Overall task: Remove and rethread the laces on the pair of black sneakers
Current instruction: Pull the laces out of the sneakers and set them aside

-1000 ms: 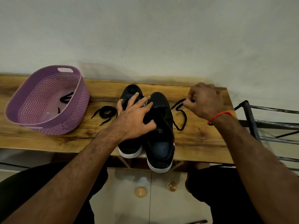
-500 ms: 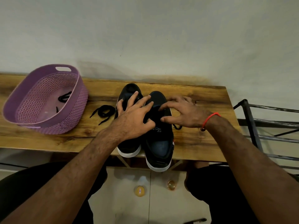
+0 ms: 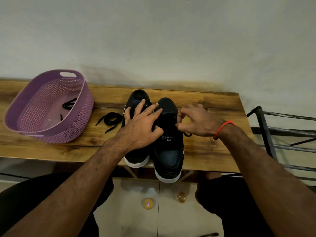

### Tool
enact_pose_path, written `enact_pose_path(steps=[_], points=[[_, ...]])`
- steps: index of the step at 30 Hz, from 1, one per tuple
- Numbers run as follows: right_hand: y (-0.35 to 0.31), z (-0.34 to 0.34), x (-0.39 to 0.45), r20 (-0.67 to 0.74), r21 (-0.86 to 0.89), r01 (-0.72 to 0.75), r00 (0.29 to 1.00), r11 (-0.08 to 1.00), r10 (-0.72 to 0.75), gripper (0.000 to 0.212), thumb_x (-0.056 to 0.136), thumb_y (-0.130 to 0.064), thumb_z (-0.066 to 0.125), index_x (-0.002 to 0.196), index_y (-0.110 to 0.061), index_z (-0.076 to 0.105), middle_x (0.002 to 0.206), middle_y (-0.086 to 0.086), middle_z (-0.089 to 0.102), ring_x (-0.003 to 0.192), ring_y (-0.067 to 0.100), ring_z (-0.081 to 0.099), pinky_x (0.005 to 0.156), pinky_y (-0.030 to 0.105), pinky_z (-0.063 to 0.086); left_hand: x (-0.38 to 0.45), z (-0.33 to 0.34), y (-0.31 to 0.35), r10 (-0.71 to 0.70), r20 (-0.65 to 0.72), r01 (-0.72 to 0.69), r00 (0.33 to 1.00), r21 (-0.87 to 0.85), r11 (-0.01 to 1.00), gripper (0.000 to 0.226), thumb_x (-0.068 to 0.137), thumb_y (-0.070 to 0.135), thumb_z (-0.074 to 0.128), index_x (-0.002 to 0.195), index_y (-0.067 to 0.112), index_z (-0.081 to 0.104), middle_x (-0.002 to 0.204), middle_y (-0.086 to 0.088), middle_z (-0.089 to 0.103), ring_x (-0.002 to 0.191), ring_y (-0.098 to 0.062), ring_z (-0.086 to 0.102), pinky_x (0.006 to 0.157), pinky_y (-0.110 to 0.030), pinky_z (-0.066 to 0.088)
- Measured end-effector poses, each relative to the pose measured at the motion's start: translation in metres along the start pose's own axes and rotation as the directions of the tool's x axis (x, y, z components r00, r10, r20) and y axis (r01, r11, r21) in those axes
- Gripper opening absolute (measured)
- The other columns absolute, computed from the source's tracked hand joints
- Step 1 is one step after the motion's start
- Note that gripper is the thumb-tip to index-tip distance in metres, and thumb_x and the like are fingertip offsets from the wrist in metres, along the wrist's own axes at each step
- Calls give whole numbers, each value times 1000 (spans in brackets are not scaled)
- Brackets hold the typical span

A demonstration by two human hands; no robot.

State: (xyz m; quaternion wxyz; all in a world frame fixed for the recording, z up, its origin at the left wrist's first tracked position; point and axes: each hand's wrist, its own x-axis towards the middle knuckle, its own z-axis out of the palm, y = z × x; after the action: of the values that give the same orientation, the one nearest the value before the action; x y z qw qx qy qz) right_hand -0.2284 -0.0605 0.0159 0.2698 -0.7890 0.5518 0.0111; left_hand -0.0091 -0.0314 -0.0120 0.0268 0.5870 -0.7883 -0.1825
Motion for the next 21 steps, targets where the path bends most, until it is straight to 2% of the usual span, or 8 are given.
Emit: enact_pose_path(steps=[3, 7, 10, 14, 16, 18, 21], points=[[-9, 6, 2, -47, -109, 14, 999, 994, -19, 24, 88, -58, 55, 87, -35, 57, 119, -3, 50, 124, 23, 34, 100, 53, 29, 0, 4, 1, 9, -9, -9, 1000, 50, 999, 70, 96, 45, 47, 160, 28, 22, 169, 10, 6, 154, -19, -15, 119, -64, -7], [-9, 5, 3, -55, -98, 32, 998, 995, -38, 17, 88, -46, 58, 87, -29, 60, 119, -5, 48, 124, 23, 32, 99, 51, 28, -2, 5, 2, 16, 38, -19, 999, 66, 998, 75, 97, 34, 45, 162, 19, 10, 170, 6, -4, 153, -20, -19, 119, -63, -9], [1, -4, -1, 24, -78, 48, 999, 996, -46, 11, 89, -43, 61, 81, -35, 59, 116, -10, 45, 122, 21, 31, 101, 49, 29, -2, 4, -1, 0, 79, -9, 997, 110, 994, 80, 97, 33, 43, 161, 12, 1, 169, 0, -17, 151, -25, -28, 119, -60, -12], [7, -8, -6, 144, -14, 70, 987, 997, -67, 9, 88, -41, 64, 79, -38, 61, 110, -13, 44, 120, 21, 31, 103, 49, 32, -3, 5, -1, -10, 142, -8, 990, 124, 992, 86, 95, 35, 46, 160, 12, -5, 165, -4, -28, 147, -27, -36, 118, -57, -17], [5, -8, -7, 168, 26, 91, 981, 995, -94, 7, 90, -37, 63, 83, -34, 61, 111, -6, 46, 119, 23, 32, 98, 43, 34, -3, 5, 0, -6, 149, -11, 989, 115, 993, 88, 94, 37, 48, 161, 14, -4, 165, -2, -29, 146, -27, -37, 118, -58, -18], [4, -8, -6, 177, 51, 113, 977, 992, -120, 6, 89, -34, 63, 86, -30, 62, 114, -3, 47, 118, 23, 33, 99, 43, 35, -2, 5, -2, 0, 148, -12, 989, 86, 996, 89, 93, 40, 51, 162, 20, -1, 166, -1, -26, 147, -26, -36, 118, -58, -18], [4, -9, -4, 208, 67, 121, 969, 990, -132, 5, 88, -33, 64, 85, -31, 62, 116, -5, 45, 118, 22, 32, 104, 49, 35, -1, 3, 0, 15, 67, -12, 998, -42, 999, 82, 85, 43, 64, 155, 34, 23, 169, 4, -11, 152, -24, -25, 120, -58, -14]])
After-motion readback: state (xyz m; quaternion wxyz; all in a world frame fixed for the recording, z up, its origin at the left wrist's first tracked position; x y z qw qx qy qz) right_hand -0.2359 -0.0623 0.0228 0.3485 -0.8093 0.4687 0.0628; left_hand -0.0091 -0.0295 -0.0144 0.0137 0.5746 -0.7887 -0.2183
